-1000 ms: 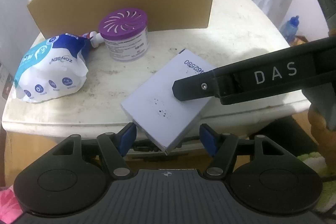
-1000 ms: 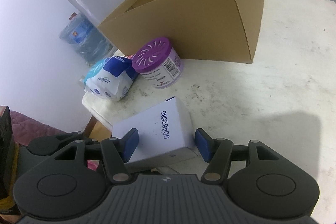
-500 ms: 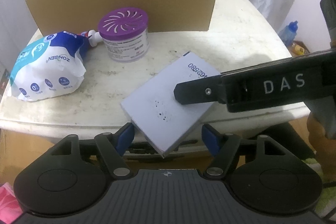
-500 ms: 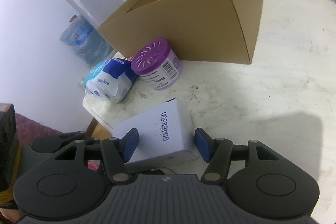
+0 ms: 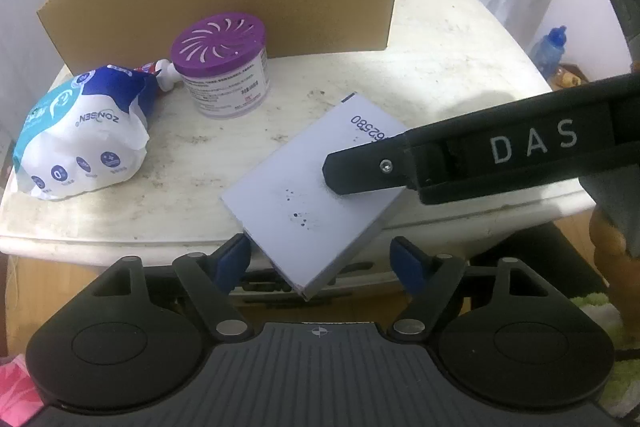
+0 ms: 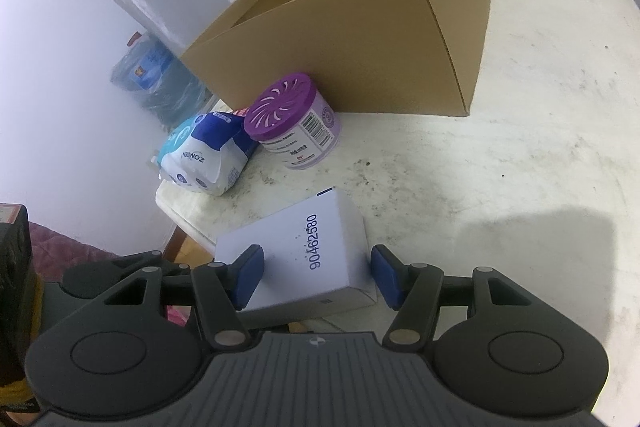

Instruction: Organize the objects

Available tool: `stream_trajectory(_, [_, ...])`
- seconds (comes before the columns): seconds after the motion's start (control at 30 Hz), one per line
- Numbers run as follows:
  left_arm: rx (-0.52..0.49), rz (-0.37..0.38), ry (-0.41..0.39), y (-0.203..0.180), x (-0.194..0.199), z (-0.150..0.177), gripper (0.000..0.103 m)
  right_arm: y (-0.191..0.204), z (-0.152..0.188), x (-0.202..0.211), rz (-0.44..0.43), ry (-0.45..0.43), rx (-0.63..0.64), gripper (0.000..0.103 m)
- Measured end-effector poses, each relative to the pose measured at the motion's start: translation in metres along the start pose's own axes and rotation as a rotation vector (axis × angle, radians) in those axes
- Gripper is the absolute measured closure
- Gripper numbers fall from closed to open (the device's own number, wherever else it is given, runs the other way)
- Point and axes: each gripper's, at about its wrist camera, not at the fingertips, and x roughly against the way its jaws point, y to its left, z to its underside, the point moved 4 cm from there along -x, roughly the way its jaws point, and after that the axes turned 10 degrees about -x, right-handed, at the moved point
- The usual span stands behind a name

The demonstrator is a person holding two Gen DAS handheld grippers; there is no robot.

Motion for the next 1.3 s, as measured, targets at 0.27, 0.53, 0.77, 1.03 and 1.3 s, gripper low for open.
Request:
stream_trajectory(0.27, [0.009, 0.008, 0.003, 0.0012, 0.002, 0.0016, 0.027, 0.0031, -0.0006, -0.0001, 0.009, -0.01, 0.023, 0.039])
stream_trajectory(0.53, [0.01, -0.001, 0.016, -0.0001, -0.002, 0.0013, 0.027, -0.0044, 0.0, 0.0066, 0.004, -0.021, 0.003, 0.04])
stream_trajectory(0.77, [0.012, -0.007, 0.015, -0.0008, -0.005, 0.0009, 0.027, -0.0023, 0.0037, 0.0048, -0.007, -0.024, 0.009, 0.041])
stream_trajectory(1.03, [0.038, -0.015, 0.011, 0.0041, -0.0047, -0.0012, 0.028, 0.0001, 0.0048, 0.0053, -0.001, -0.017, -0.008, 0.04])
stream_trajectory(1.3, [0.047, -0.019, 0.003, 0.0056, -0.0015, -0.0016, 0.029, 0.0001, 0.0042, 0.0048, 0.004, -0.009, -0.031, 0.04])
